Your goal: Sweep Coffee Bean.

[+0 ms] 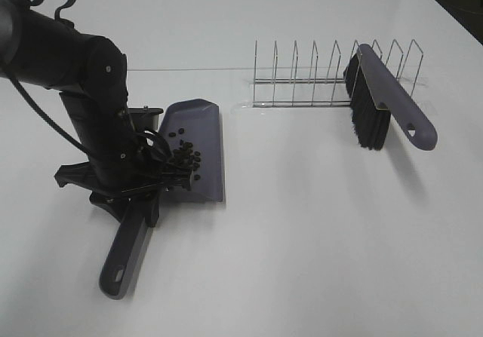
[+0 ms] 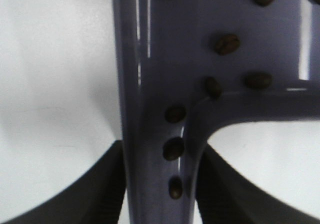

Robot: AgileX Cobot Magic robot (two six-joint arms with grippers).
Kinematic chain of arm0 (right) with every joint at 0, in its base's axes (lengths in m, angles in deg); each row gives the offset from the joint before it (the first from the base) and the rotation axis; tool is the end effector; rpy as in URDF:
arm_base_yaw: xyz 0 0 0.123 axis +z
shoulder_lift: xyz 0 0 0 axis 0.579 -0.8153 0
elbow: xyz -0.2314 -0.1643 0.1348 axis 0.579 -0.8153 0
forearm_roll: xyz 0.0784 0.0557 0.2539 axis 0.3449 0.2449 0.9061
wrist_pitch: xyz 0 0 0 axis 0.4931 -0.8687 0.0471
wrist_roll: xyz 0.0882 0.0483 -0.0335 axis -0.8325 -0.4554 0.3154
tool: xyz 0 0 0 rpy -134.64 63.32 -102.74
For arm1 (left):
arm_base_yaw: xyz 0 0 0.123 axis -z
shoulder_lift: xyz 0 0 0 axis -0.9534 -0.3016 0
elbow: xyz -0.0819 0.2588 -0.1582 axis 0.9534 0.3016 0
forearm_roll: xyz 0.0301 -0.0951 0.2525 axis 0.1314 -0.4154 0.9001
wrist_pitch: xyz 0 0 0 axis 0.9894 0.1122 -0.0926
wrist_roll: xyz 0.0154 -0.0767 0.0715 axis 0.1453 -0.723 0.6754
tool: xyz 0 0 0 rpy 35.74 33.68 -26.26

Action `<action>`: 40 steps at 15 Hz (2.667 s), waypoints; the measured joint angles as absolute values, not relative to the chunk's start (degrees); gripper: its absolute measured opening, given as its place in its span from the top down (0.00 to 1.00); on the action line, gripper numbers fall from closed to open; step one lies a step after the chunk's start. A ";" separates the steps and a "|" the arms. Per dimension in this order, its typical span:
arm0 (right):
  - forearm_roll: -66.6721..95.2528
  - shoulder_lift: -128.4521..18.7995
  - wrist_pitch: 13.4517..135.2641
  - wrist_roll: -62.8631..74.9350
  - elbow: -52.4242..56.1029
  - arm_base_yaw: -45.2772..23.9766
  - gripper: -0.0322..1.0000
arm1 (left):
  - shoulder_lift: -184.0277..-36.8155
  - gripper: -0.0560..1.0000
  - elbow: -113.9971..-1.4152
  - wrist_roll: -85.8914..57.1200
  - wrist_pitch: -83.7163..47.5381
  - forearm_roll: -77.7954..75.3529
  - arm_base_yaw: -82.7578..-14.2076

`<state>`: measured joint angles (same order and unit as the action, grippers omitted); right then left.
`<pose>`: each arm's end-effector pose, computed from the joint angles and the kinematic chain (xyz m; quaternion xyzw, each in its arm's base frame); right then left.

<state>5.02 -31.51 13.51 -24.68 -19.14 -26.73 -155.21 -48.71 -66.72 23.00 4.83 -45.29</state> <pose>0.1442 0.0196 0.3853 -0.0073 0.9554 0.0305 0.2936 0.3507 -0.1908 0.1077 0.0326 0.9981 -0.0524 0.0036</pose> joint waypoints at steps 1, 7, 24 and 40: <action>5.25 -30.88 13.51 -24.73 -19.59 -26.73 0.27 | -155.21 0.50 -48.71 -66.72 23.00 4.83 -45.29; 7.37 -19.25 13.45 -19.92 -29.22 -26.73 0.27 | -152.11 0.22 -49.91 -63.51 28.56 5.40 -45.29; 12.58 5.05 22.50 -9.38 -48.87 -26.73 0.27 | -66.00 0.23 -16.22 -64.72 47.24 12.79 -45.29; 11.21 5.68 22.62 -9.38 -49.39 -26.73 0.27 | -41.65 0.23 -7.23 -40.19 38.30 0.36 -45.29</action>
<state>11.21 5.68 22.62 -9.38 -49.39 -26.73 -41.65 -7.23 -40.19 38.30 0.36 -45.29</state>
